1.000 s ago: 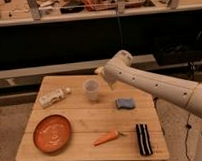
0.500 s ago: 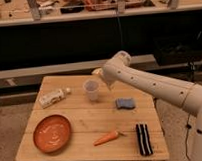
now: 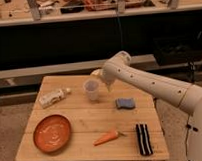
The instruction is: Pick up the ceramic cup
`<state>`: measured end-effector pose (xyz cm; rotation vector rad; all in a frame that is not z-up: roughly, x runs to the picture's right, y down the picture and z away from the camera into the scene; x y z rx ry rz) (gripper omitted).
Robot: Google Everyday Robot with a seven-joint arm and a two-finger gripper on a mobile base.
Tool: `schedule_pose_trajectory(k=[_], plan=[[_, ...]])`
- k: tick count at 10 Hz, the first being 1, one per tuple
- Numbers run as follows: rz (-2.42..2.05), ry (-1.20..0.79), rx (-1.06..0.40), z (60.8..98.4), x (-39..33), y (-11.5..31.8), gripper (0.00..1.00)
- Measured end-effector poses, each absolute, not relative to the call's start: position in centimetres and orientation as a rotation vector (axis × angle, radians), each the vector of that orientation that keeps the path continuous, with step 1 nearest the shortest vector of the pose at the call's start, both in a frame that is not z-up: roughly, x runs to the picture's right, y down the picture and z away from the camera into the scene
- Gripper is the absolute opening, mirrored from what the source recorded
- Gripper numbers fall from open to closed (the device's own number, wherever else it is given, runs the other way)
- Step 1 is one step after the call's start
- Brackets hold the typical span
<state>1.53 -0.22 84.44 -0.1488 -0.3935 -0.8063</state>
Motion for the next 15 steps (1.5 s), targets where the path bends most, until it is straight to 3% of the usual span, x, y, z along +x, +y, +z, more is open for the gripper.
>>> schedule_pose_trajectory(k=[15], plan=[[-0.930,-0.515,-0.164,86.4,-1.1,2.5,0.80]])
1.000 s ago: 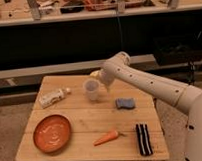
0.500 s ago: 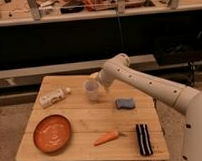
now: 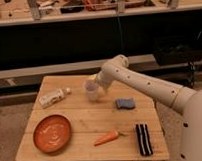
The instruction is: Pick up the ceramic cup
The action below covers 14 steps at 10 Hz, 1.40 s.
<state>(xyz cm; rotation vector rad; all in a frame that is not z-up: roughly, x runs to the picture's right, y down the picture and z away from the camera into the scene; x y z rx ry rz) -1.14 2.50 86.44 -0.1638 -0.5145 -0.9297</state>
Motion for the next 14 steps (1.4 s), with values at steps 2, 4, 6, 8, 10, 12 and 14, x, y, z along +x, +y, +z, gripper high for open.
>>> schedule_pose_trajectory(k=[2,4,6,8,10,12,14], plan=[[-0.941,-0.523,-0.163,86.7,-1.2,2.7,0.80],[-0.949,-0.529,-0.161,87.0,-1.3,2.9,0.80],[-0.960,-0.535,-0.161,87.2,-1.6,2.9,0.80],[-0.970,-0.538,-0.161,87.3,-1.7,3.1,0.80],[-0.976,-0.540,-0.159,87.5,-1.8,3.3,0.80],[-0.984,-0.545,-0.156,87.6,-2.1,3.4,0.80],[-0.988,-0.547,-0.156,87.8,-2.3,3.6,0.80]])
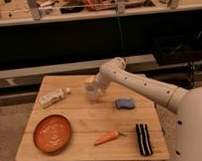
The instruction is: Pick up the ceramic cup
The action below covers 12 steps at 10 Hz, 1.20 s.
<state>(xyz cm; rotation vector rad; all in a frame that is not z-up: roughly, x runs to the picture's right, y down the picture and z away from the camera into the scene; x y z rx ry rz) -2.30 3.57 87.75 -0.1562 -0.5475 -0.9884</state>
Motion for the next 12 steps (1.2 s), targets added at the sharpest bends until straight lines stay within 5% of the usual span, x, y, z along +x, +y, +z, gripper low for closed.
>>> schedule_pose_trajectory(k=[9,12], plan=[[-1.015,-0.551,-0.155,88.13,-2.85,4.01,0.80],[-1.025,-0.550,-0.158,88.07,-3.05,4.01,0.59]])
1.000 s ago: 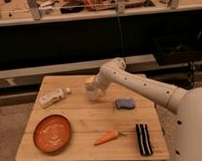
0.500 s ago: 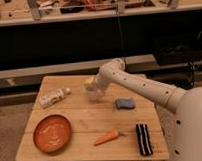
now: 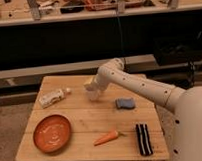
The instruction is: Pick up the ceramic cup
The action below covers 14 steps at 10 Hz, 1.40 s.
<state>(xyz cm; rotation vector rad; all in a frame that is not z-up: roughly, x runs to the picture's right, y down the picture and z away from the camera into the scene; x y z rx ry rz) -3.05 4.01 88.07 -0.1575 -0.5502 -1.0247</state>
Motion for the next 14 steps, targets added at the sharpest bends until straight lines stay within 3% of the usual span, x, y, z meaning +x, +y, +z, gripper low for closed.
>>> schedule_pose_trajectory(k=[4,6,8,14], plan=[[-1.036,-0.546,-0.160,87.8,-3.0,4.0,0.28],[-1.050,-0.545,-0.157,86.4,-3.1,3.1,0.04],[-1.059,-0.546,-0.160,84.9,-3.0,2.2,0.00],[-1.069,-0.557,-0.146,81.8,-2.9,0.6,0.00]])
